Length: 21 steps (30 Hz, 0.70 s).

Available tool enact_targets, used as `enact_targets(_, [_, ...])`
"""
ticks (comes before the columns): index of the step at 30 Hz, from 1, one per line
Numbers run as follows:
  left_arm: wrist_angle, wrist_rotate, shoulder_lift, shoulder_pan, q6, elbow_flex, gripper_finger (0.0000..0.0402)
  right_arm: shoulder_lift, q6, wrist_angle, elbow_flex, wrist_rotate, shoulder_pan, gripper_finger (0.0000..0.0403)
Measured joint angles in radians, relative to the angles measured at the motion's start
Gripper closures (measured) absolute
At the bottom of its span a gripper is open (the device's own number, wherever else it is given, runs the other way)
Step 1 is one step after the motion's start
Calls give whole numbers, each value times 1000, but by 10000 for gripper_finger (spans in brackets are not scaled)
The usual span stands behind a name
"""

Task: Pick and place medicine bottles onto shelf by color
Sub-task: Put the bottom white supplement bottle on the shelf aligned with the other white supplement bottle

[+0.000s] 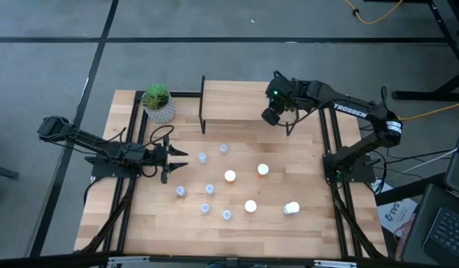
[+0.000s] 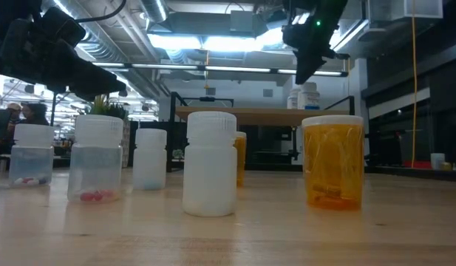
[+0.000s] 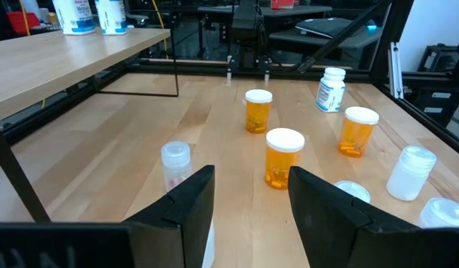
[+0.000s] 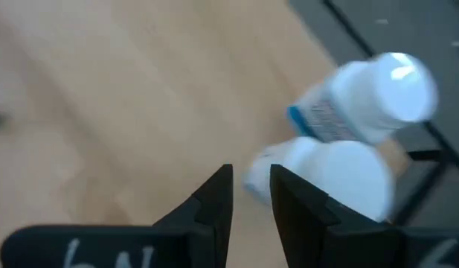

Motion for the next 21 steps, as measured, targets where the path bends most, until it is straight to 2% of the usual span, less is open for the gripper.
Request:
enact_targets(4, [0, 0, 0, 0, 0, 0, 237, 1, -21, -96, 7, -37, 6, 310])
enact_targets(7, [0, 0, 0, 0, 0, 0, 237, 17, 22, -151, 6, 12, 4, 310])
enact_targets(11, [0, 0, 0, 0, 0, 0, 237, 21, 10, -106, 6, 79, 4, 310])
enact_targets(21, [0, 0, 0, 0, -4, 0, 237, 90, -17, -93, 6, 88, -9, 310])
